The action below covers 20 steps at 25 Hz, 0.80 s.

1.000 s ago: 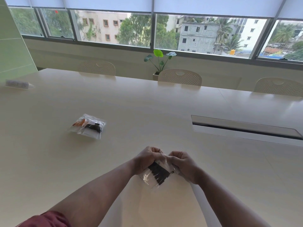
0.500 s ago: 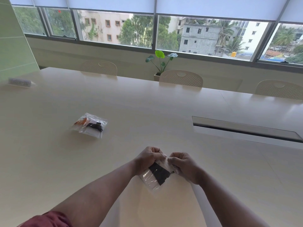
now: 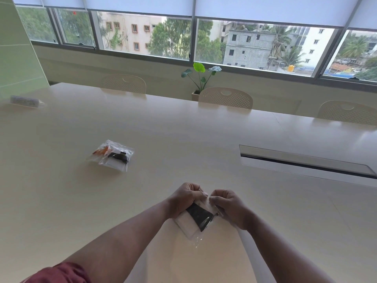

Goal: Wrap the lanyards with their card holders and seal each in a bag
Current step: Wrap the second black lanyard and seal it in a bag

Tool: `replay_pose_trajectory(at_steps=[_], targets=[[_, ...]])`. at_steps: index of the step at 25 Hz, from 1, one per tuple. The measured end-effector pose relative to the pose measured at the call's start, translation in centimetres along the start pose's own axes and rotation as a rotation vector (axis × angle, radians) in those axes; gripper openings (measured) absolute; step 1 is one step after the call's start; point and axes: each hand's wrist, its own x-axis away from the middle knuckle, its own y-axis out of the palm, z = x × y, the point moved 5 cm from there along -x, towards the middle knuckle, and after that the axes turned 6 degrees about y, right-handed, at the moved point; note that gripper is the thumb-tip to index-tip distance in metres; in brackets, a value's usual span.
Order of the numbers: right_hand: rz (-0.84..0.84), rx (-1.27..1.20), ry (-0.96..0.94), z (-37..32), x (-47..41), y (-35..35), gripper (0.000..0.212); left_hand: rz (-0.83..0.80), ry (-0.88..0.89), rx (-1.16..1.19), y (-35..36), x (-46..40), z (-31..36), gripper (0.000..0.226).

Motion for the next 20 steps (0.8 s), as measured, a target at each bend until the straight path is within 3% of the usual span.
replay_pose_trajectory(at_steps=[8, 20], targets=[[0.011, 0.022, 0.001, 0.16, -0.23, 0.27, 0.020, 0.007, -0.010, -0.051, -0.02, 0.14, 0.10, 0.016], [0.032, -0.002, -0.022, 0.34, -0.25, 0.02, 0.030, 0.075, 0.005, -0.020, -0.28, 0.43, 0.08, 0.012]])
